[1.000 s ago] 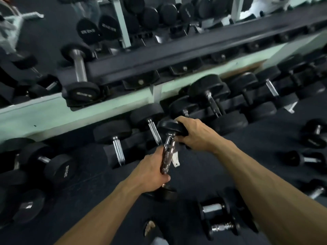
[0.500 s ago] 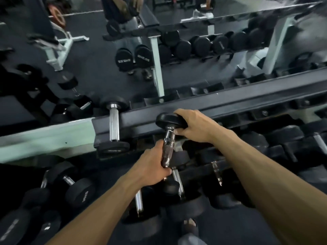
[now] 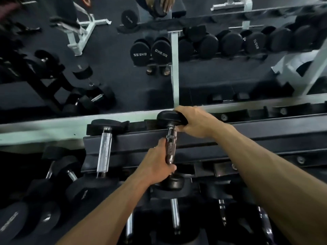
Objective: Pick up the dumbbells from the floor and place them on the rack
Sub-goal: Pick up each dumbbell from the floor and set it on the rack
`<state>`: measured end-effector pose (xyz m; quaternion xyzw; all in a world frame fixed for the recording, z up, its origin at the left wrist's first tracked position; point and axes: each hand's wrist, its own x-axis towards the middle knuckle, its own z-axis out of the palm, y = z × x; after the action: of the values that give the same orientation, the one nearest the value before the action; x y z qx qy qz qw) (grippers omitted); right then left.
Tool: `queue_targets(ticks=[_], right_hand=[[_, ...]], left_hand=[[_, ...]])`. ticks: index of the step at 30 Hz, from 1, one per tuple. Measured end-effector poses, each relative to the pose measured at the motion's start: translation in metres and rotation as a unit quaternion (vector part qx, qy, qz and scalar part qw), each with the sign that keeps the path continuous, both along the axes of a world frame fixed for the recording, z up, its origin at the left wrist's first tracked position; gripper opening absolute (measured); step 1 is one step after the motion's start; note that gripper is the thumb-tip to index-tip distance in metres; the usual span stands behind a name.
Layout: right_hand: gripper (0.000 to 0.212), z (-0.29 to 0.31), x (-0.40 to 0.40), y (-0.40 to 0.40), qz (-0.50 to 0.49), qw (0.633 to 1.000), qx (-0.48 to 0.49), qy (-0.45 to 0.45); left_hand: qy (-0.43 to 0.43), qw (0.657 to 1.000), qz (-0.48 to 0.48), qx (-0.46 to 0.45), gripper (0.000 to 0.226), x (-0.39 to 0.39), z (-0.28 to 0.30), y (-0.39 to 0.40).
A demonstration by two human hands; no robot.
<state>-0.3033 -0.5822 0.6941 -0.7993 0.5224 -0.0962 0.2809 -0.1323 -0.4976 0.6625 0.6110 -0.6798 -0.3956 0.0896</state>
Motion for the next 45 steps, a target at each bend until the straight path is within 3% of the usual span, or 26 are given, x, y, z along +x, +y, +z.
queue_targets(ticks=[11,28,34,38,45], right_hand=[[0.029,-0.033,0.000,-0.042,0.040,0.999,0.001,0.016],[0.029,-0.032,0.000,-0.029,-0.010,1.000,0.011,-0.008],[0.041,-0.024,-0.004,-0.017,-0.026,0.999,0.003,0.028],[0.055,-0.016,-0.006,-0.003,-0.056,0.997,0.002,0.054],[0.068,-0.007,-0.009,0.046,-0.109,0.989,-0.001,0.103]], left_hand=[[0.008,0.998,0.054,0.017,0.055,-0.011,-0.033,-0.024],[0.022,0.998,0.057,0.026,0.076,-0.008,-0.037,-0.022],[-0.041,0.996,0.035,-0.069,0.054,-0.003,-0.025,-0.017],[-0.098,0.988,0.000,-0.115,0.056,-0.001,-0.012,-0.006],[-0.126,0.971,-0.084,-0.184,0.053,0.009,0.001,0.027]])
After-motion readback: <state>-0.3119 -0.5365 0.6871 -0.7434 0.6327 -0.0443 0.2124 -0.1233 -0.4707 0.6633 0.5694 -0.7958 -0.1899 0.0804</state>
